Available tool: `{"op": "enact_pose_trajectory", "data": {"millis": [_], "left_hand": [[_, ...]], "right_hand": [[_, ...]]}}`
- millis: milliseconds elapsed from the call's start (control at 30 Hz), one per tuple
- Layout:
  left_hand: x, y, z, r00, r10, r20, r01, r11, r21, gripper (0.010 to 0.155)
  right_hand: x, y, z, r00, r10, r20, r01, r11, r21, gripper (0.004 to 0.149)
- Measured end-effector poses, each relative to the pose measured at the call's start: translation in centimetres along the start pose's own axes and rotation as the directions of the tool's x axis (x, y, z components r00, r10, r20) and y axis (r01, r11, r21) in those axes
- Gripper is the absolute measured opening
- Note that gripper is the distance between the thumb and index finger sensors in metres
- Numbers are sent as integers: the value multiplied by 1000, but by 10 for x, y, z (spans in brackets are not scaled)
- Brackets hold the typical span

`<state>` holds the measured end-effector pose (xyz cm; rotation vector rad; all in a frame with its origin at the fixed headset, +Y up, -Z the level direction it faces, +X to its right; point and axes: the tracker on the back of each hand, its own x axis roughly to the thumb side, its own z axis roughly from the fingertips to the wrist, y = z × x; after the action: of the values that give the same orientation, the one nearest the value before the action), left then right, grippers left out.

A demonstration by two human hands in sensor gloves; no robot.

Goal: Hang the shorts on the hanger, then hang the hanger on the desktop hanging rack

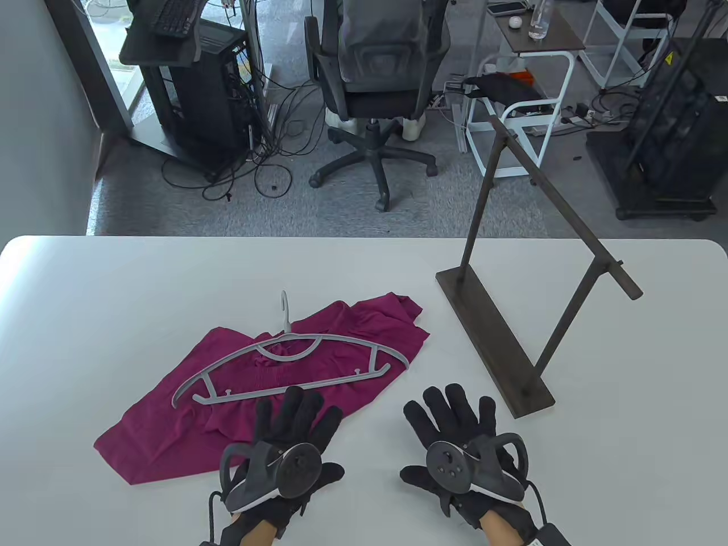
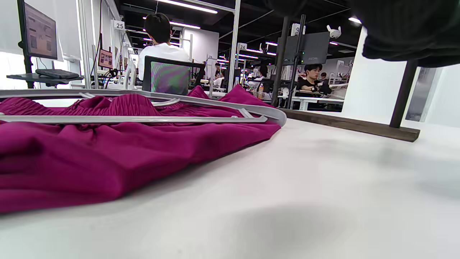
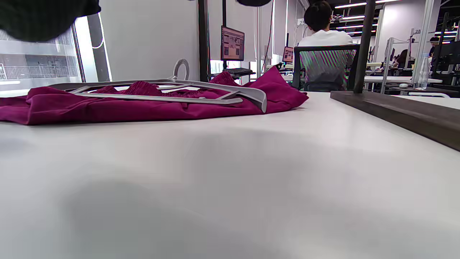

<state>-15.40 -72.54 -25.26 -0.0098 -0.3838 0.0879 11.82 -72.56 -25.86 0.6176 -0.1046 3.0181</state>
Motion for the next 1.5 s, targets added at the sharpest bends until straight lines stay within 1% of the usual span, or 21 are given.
{"op": "enact_pose_trajectory", "data": {"millis": [333,367,400,867,933,1000,1100,1133,1167,1200,1233,1267,1367,1500], "left_hand": [[0,0,0,1000,6,5,-6,1000,-2,89],[1,0,0,1000,5,5,-5,1000,-3,87],[1,0,0,1000,3,5,-3,1000,-2,89],[-1,0,0,1000,19,-2,-19,1000,3,88],[-2,0,-1,1000,17,-5,-17,1000,4,86],[-5,1,-2,1000,18,-16,-18,1000,11,88],[-13,3,-3,998,6,-58,-4,999,32,86],[-17,5,-5,997,-11,-76,13,1000,29,83],[-22,8,-6,994,-20,-112,23,999,26,86],[-28,10,-9,989,-25,-146,26,1000,5,82],[-34,12,-11,984,-30,-173,27,999,-23,81],[-39,14,-12,980,-28,-199,23,999,-25,80],[-62,24,-17,960,-22,-281,23,1000,-1,77],[-93,33,-24,931,-34,-363,31,999,-13,73]], "right_hand": [[-3,-1,1,1000,-9,-11,9,1000,1,98],[-3,-1,1,1000,-10,-13,10,1000,2,98],[-3,-1,1,1000,-10,-14,10,1000,1,98],[-8,-4,1,999,-31,-28,31,1000,-5,97],[-8,-4,1,999,-30,-28,30,1000,-2,97],[-9,-5,1,999,-33,-30,33,999,-4,97],[-8,-6,0,999,-36,-30,35,999,-10,96],[-8,-8,0,999,-36,-31,36,999,-13,96],[-8,-10,-1,999,-40,-36,39,999,-22,96],[-8,-12,-3,998,-48,-44,46,998,-30,96],[-8,-14,-4,997,-59,-53,57,998,-38,96],[-9,-15,-4,996,-66,-56,64,997,-43,96],[-10,-19,-6,995,-84,-62,80,995,-61,95],[-14,-20,-6,993,-88,-81,83,995,-59,94]]}}
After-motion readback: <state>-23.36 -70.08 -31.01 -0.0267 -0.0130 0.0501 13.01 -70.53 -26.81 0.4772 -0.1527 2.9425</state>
